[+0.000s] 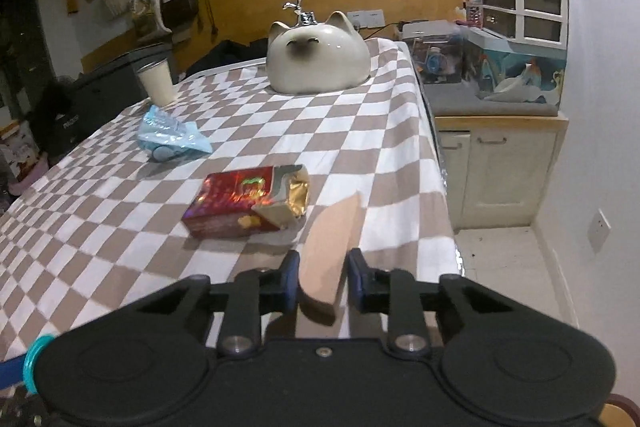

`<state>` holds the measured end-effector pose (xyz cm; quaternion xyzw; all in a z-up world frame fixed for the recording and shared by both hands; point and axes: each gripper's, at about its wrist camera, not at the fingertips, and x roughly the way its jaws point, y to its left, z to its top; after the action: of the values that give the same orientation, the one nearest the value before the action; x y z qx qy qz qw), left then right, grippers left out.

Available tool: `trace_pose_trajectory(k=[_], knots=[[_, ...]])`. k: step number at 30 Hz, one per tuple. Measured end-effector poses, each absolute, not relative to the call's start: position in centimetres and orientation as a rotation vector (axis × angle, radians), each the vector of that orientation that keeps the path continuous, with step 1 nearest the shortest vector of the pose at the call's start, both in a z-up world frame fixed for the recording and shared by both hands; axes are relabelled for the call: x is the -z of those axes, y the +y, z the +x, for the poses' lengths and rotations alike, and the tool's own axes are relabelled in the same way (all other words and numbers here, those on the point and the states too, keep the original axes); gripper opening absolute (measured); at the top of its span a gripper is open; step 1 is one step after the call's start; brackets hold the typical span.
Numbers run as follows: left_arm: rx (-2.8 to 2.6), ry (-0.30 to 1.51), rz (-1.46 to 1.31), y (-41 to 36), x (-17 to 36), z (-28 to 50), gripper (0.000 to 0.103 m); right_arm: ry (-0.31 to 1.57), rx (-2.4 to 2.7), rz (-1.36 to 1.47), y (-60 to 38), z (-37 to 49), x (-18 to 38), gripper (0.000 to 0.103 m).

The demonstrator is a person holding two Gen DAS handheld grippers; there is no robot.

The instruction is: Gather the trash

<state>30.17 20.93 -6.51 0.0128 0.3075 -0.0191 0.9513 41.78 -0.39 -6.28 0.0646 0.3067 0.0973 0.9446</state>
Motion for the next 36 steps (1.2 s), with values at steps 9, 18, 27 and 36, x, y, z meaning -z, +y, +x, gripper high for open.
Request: trace_pose_trajectory(k=[9, 18, 27, 36], knots=[[0.027, 0.623, 0.028, 20.9, 6.5, 30.1, 0.048, 0.628, -0.296, 0.061, 0.2, 37.3, 6.1, 0.026], [-0.030, 0.580, 0.002, 20.2, 6.0, 28.1, 0.048, 0.621, -0.359, -0.017, 0.0, 32.4, 5.9, 0.025], [-0.019, 0.554, -0.015, 17.3, 4.9, 23.7, 0.048, 0.603, -0.401, -0.060, -1.5, 27.9, 5.8, 0.025], [-0.037, 0.521, -0.009, 15.3, 3.7, 19.3, 0.048, 0.602, -0.422, -0.063, -3.4, 23.8, 5.1, 0.025]])
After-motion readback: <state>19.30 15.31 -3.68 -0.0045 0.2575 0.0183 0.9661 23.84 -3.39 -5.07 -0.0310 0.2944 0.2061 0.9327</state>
